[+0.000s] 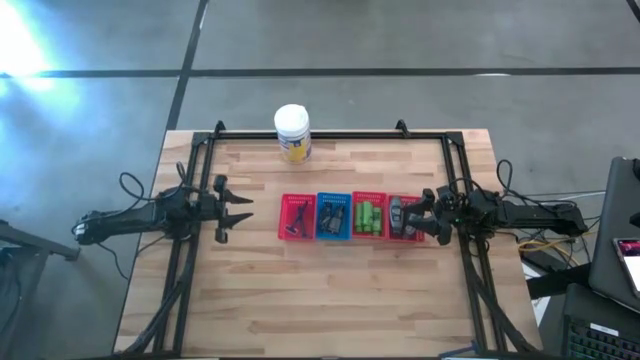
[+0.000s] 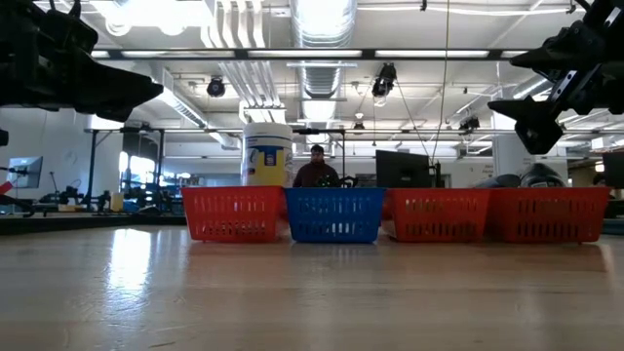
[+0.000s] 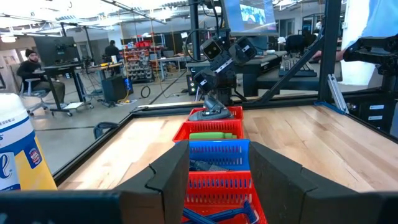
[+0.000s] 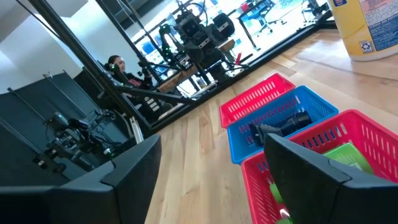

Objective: Pick & Place Travel size toiletries
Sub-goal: Return to Home Position

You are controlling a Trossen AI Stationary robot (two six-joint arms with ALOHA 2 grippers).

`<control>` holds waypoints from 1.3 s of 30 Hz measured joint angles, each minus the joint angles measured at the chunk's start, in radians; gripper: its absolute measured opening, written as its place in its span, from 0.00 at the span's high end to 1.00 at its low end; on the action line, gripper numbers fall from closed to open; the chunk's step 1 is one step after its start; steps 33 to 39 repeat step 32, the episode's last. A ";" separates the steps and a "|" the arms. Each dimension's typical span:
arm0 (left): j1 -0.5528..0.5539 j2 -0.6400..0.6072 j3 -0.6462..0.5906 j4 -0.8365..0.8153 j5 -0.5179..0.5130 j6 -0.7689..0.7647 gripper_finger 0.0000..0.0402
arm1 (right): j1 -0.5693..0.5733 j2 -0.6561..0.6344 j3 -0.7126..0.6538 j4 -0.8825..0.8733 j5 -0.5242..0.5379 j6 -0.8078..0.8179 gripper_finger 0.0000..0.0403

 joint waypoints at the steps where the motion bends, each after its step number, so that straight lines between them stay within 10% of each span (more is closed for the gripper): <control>1: 0.000 0.000 0.000 0.000 0.000 0.000 0.58 | 0.000 0.000 0.000 0.000 0.000 0.000 0.30; 39: 0.000 0.000 0.000 0.000 0.000 0.000 0.58 | 0.000 0.000 0.000 0.000 0.000 0.000 0.41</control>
